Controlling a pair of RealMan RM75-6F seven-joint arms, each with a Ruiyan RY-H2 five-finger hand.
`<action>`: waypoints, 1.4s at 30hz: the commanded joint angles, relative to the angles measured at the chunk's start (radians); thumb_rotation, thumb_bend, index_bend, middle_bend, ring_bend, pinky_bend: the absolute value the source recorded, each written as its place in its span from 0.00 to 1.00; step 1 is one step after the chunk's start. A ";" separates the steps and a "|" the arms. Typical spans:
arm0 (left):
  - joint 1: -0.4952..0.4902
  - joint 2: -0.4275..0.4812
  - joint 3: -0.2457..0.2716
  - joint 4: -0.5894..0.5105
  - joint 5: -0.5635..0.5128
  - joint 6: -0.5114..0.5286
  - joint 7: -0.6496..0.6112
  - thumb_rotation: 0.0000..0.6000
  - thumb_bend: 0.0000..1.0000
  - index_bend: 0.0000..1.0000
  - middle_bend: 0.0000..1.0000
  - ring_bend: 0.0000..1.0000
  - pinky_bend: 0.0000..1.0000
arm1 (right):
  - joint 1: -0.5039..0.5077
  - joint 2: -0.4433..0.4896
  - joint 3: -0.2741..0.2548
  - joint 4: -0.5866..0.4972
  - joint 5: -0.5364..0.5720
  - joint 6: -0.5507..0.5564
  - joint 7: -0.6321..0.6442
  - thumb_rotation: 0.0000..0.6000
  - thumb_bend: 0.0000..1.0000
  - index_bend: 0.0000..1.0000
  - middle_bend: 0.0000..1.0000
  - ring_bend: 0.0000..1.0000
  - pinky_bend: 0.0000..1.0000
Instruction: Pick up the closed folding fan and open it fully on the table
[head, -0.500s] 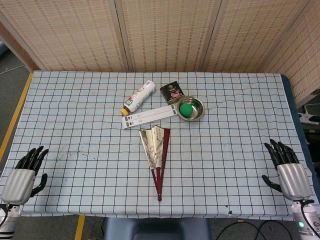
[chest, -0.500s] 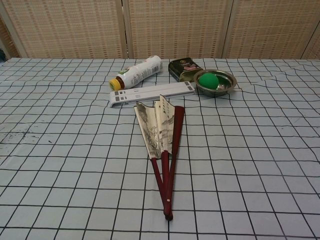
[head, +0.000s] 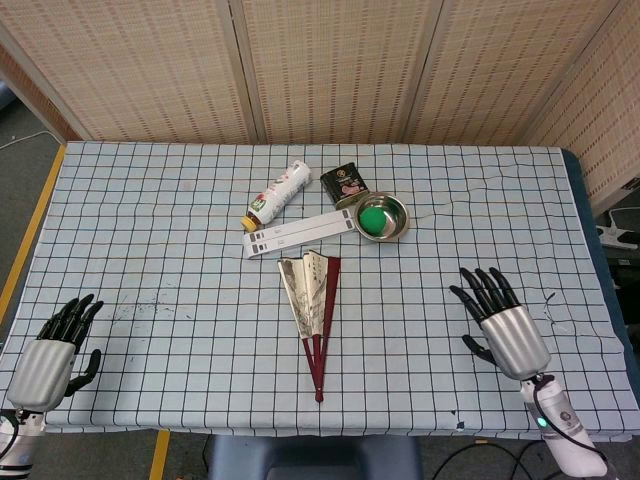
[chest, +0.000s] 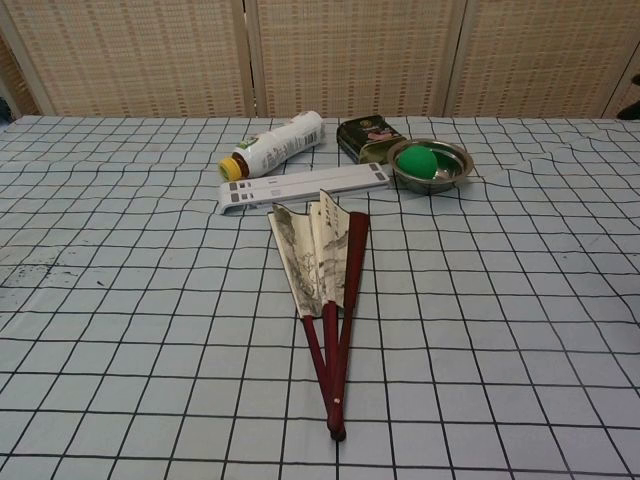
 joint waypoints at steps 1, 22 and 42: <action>-0.001 0.004 0.000 -0.003 -0.004 -0.004 -0.003 1.00 0.52 0.00 0.00 0.00 0.17 | 0.129 -0.082 0.040 0.043 -0.035 -0.147 -0.065 1.00 0.13 0.26 0.00 0.00 0.00; -0.006 0.025 -0.003 -0.022 -0.061 -0.055 0.000 1.00 0.52 0.00 0.00 0.00 0.17 | 0.418 -0.579 0.047 0.600 -0.048 -0.237 0.077 1.00 0.13 0.38 0.00 0.00 0.00; -0.009 0.029 -0.006 -0.016 -0.088 -0.075 -0.002 1.00 0.53 0.00 0.00 0.00 0.17 | 0.477 -0.809 -0.016 0.951 -0.003 -0.210 0.224 1.00 0.13 0.45 0.00 0.00 0.00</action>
